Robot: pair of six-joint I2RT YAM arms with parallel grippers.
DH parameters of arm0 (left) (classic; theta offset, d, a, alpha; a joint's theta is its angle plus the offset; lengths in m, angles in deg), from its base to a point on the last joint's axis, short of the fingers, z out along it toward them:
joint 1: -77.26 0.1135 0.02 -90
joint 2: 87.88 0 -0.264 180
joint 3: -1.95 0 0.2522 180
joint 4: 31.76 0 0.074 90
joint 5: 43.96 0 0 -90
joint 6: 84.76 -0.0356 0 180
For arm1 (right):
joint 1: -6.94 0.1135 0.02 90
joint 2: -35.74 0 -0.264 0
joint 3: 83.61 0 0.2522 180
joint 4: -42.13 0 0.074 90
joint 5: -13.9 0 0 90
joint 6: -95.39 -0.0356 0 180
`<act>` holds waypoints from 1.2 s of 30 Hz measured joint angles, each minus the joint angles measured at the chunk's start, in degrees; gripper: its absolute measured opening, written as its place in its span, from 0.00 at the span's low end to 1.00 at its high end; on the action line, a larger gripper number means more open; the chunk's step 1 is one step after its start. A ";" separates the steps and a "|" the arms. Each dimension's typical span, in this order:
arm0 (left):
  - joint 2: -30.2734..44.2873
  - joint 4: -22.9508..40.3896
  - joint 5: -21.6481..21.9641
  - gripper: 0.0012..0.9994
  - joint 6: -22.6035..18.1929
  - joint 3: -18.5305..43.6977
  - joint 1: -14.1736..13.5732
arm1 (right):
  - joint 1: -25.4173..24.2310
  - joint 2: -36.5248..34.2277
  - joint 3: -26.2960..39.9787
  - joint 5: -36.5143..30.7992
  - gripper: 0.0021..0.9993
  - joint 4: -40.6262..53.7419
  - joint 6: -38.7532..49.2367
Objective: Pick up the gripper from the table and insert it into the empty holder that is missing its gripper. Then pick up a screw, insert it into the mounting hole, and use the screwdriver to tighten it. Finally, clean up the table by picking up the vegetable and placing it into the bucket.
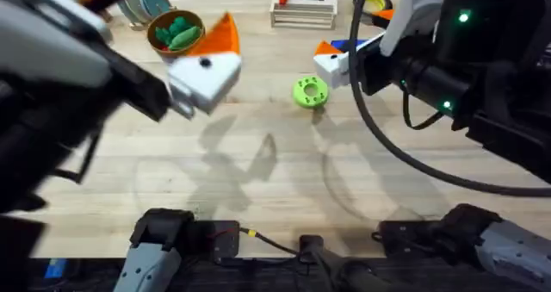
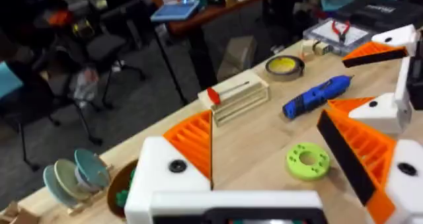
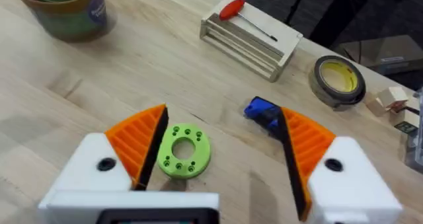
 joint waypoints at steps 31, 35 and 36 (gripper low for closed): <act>-28.40 -29.26 1.11 0.99 9.59 -41.90 -1.14 | 0.00 0.00 0.00 0.00 0.99 0.02 0.00; -28.58 -30.11 0.87 0.99 9.95 -43.32 -1.19 | 0.00 0.00 0.00 0.00 0.99 0.00 0.00; -28.58 -30.28 0.84 0.99 10.15 -43.71 -1.19 | 0.00 0.00 0.00 0.00 0.99 0.02 0.00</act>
